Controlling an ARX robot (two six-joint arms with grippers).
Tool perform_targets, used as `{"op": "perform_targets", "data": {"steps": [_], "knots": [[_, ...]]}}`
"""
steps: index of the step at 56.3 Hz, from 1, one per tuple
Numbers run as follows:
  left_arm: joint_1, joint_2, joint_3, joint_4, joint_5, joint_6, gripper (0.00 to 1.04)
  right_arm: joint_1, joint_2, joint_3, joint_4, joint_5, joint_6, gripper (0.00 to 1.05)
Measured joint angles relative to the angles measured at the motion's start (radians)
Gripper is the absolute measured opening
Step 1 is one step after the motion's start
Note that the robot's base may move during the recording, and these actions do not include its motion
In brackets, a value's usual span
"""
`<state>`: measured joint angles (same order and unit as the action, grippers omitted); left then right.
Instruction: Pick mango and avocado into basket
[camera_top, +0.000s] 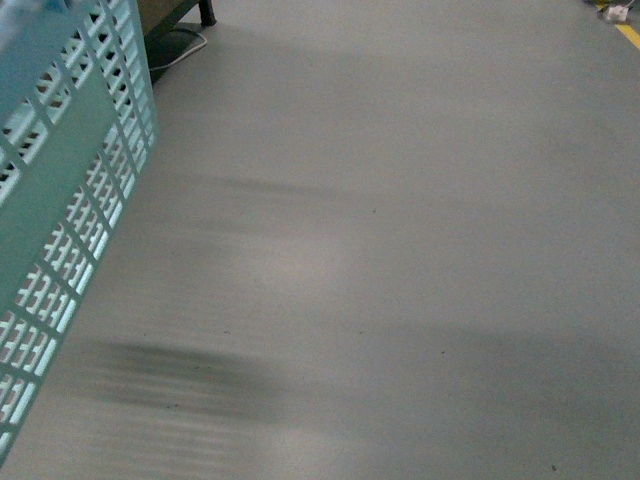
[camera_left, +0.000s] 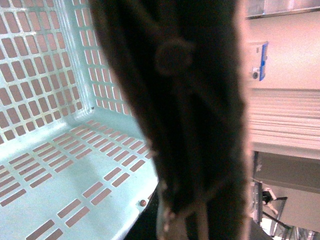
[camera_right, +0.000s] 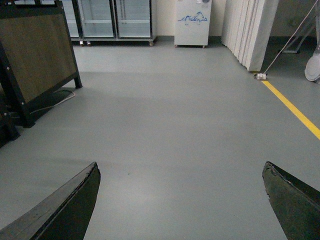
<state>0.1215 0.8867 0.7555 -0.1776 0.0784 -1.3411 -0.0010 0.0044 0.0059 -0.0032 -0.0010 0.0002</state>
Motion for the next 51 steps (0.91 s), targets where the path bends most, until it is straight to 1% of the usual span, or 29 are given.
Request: {"op": "perform_targets", "data": {"steps": [12, 51], "knots": [[-0.002, -0.09, 0.042, -0.059, 0.0, -0.026, 0.06, 0.0, 0.0, 0.0, 0.0, 0.0, 0.0, 0.97], [-0.004, -0.097, 0.052, -0.067, 0.0, -0.033, 0.06, 0.0, 0.0, 0.0, 0.0, 0.0, 0.0, 0.97]]}}
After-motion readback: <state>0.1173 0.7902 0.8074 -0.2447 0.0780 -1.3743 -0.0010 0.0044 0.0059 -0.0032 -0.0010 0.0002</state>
